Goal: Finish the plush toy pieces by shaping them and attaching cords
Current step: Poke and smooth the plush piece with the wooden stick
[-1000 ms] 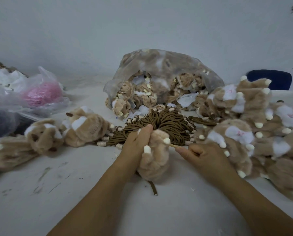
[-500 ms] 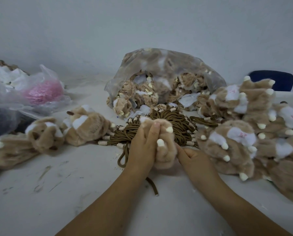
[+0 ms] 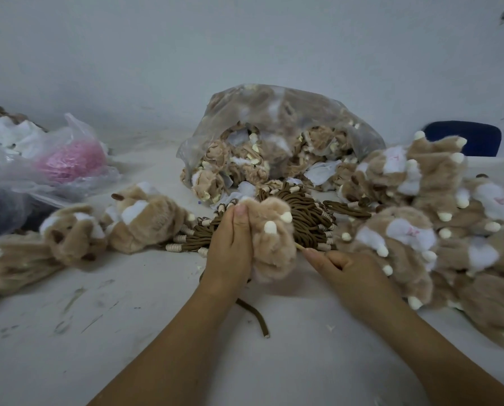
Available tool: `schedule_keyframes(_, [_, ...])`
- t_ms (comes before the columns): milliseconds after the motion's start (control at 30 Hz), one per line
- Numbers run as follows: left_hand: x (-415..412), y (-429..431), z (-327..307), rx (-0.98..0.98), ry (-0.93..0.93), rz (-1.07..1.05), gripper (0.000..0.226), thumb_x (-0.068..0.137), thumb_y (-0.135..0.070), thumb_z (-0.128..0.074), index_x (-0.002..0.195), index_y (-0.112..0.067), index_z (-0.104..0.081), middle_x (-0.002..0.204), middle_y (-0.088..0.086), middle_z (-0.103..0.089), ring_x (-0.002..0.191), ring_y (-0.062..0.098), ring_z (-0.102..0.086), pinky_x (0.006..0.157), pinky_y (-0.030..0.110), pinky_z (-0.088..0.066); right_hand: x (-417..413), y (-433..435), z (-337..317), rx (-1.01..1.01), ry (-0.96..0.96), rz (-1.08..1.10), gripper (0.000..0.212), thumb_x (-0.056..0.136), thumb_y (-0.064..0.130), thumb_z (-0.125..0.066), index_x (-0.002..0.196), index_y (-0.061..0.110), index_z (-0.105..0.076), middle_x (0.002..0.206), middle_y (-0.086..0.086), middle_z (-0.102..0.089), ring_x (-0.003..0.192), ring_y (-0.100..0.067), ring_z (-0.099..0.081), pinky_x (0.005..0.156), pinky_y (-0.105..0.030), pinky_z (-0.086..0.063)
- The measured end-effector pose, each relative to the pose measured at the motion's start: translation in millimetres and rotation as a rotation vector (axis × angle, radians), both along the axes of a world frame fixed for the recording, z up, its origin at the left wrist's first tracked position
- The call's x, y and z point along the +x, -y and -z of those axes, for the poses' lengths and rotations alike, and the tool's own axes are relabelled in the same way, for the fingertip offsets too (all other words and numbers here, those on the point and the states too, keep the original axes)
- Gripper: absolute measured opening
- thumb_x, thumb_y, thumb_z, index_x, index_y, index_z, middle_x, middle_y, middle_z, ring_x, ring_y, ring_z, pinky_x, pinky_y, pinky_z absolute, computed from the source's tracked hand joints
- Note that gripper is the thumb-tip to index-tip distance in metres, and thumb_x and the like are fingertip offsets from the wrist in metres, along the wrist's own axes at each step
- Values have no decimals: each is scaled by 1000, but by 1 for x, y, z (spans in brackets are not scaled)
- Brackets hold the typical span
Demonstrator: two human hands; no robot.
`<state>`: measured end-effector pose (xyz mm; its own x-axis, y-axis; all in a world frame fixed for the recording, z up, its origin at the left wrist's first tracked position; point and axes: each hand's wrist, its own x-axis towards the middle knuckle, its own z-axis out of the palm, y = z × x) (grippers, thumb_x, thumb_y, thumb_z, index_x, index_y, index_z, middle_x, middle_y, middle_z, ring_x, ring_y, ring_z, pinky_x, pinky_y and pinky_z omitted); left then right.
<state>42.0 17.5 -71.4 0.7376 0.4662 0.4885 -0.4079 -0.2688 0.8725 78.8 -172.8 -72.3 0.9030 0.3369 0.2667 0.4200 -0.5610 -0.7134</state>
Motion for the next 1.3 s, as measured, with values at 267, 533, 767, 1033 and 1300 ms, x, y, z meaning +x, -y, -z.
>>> schedule_keyframes(267, [-4, 3, -4, 92, -31, 2, 34, 93, -47, -43, 69, -27, -55, 63, -15, -59, 60, -2, -53, 57, 12, -42, -6, -5, 1, 24, -30, -53, 63, 67, 76, -46, 53, 17, -29, 49, 5, -26, 44, -7, -24, 40, -19, -21])
schedule_keyframes(533, [-3, 17, 1, -61, -28, -183, 40, 89, -56, -42, 84, -20, -57, 78, -7, -64, 77, 12, -62, 71, 35, -52, -15, -22, 5, 87, -174, -40, 64, 57, 82, -42, 50, 20, -30, 47, 8, -25, 43, -7, -24, 42, -23, -19])
schedule_keyframes(767, [-4, 15, 0, -131, 2, -222, 32, 89, -57, -44, 80, -27, -50, 77, -9, -59, 74, 8, -57, 71, 34, -49, -15, -22, 4, 50, -154, -26, 66, 63, 82, -44, 51, 19, -27, 46, 8, -23, 42, -6, -24, 40, -20, -21])
schedule_keyframes(1033, [3, 24, 9, 19, 10, -168, 29, 98, -38, -36, 93, -23, -61, 88, -11, -70, 78, -11, -56, 72, 6, -42, -18, -30, 4, 76, -206, 6, 54, 81, 60, -44, 43, 21, -44, 39, 10, -34, 38, -4, -32, 39, -16, -27])
schedule_keyframes(1300, [-2, 22, 7, -72, -62, -76, 42, 92, -62, -31, 84, -39, -66, 84, -10, -72, 86, -7, -64, 76, 12, -49, -13, -29, 9, 74, -169, 36, 54, 88, 50, -49, 47, 18, -34, 40, 7, -31, 39, -6, -29, 38, -20, -23])
